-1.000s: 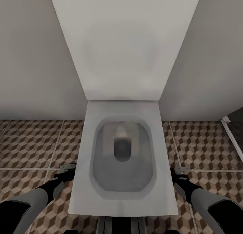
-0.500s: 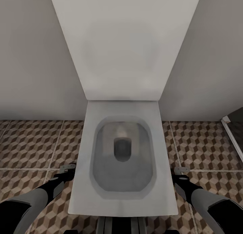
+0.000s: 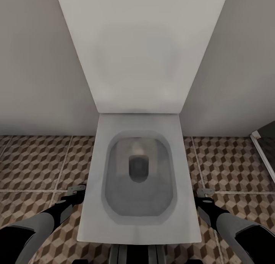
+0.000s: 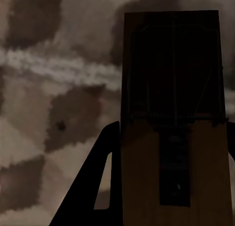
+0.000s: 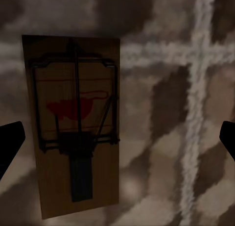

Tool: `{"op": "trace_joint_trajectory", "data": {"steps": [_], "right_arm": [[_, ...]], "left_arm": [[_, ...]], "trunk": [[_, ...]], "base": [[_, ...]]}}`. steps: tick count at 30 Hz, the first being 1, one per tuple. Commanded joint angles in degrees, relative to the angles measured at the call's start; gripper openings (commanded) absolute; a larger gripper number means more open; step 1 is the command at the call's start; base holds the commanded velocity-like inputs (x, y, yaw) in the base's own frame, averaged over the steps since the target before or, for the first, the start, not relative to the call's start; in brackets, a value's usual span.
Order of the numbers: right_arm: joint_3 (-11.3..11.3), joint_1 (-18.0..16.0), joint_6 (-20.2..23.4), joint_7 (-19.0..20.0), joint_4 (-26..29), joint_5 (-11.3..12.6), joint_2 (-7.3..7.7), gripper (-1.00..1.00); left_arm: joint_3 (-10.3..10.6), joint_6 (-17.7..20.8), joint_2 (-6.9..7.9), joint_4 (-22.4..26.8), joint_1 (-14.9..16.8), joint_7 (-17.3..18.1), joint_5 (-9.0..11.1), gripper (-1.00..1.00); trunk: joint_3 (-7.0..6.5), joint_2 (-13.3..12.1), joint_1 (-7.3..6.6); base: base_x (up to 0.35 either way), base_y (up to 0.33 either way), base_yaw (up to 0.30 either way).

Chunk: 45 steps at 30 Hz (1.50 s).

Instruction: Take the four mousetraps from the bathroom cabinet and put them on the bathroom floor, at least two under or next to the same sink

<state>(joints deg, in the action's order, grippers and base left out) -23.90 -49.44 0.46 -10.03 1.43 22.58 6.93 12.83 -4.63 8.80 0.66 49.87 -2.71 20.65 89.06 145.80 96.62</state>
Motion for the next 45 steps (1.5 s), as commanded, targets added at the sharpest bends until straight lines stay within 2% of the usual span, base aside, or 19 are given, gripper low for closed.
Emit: {"op": "trace_joint_trajectory", "data": {"steps": [1, 27, 34, 45], "right_arm": [[-0.5, 0.0, 0.0, -0.2, 0.1, 0.5, 0.01, 1.0], [-0.5, 0.0, 0.0, -0.2, 0.1, 0.5, 0.01, 1.0], [-0.5, 0.0, -0.1, -0.2, 0.1, 0.5, 0.01, 1.0], [-0.5, 0.0, -0.2, -0.2, 0.1, 0.5, 0.01, 1.0]], "left_arm": [[1.1, -0.1, 0.0, -0.2, 0.0, -0.4, 0.4, -1.0], [1.1, -1.0, -0.07, -0.2, 0.0, -0.4, 0.0, -1.0], [1.1, -4.8, -0.05, -0.2, -1.0, -0.6, 0.1, -1.0], [1.1, -6.2, -0.03, -0.2, -1.6, -0.7, 0.0, -1.0]], "trunk": [[0.04, 0.0, 0.0], [0.04, 0.0, 0.0], [0.04, 0.0, 0.0], [0.04, 0.0, 0.0]], "base": [[0.0, 0.0, 0.0], [0.0, 0.0, 0.0], [0.0, 0.0, 0.0], [0.0, 0.0, 0.0]]}}
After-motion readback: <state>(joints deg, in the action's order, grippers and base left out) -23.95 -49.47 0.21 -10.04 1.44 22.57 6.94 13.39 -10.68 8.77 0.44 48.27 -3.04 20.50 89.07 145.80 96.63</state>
